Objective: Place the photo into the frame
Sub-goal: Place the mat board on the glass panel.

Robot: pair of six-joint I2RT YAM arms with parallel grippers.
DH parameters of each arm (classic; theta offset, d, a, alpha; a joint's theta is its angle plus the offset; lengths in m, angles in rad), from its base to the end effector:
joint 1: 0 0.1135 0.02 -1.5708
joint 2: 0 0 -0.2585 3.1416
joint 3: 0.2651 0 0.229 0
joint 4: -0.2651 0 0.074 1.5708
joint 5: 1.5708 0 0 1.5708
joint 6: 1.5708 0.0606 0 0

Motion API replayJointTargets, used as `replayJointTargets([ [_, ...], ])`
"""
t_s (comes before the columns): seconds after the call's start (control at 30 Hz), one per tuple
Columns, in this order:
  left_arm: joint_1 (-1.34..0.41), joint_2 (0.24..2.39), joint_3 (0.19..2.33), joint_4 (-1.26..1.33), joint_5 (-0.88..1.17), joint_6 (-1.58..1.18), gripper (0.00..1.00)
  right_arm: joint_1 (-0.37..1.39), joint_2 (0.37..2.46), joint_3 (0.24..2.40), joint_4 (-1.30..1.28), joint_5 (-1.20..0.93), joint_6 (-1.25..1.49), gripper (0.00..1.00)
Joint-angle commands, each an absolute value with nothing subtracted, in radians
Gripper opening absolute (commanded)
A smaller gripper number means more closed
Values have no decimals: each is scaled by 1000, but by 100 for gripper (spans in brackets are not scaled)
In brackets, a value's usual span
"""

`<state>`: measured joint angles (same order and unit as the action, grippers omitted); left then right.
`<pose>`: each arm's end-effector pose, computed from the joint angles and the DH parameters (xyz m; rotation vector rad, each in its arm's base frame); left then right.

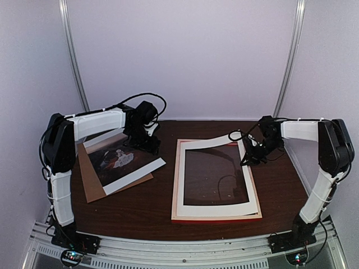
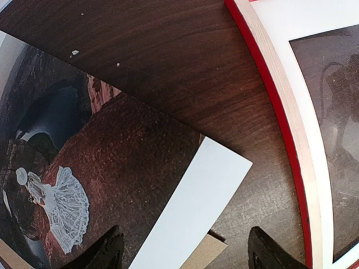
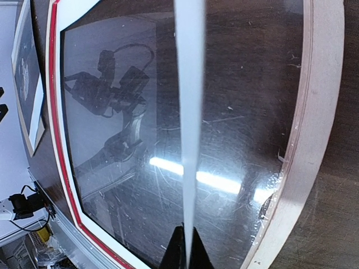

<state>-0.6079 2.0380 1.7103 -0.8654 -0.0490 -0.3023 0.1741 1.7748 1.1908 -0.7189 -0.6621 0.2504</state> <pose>0.3420 -0.2344 0.2049 0.4097 2.7456 -0.1721 0.3107 0.0925 0.1774 -0.0231 2.8475 1.0365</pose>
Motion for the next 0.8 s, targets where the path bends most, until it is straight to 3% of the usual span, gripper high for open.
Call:
replayJointTargets([
  [0.0,-603,1998,1698,-847,-65,-308,76,187,1800,1178,-674,-671,274,3],
  [0.13,-603,1994,1697,-847,-76,-307,77,194,1804,1181,-674,-663,278,7],
  [0.37,-603,1994,1695,-848,-87,-306,77,196,1796,1194,-697,-621,274,26],
  [0.77,-602,1979,1679,-848,-136,-296,77,198,1780,1219,-757,-499,255,48],
])
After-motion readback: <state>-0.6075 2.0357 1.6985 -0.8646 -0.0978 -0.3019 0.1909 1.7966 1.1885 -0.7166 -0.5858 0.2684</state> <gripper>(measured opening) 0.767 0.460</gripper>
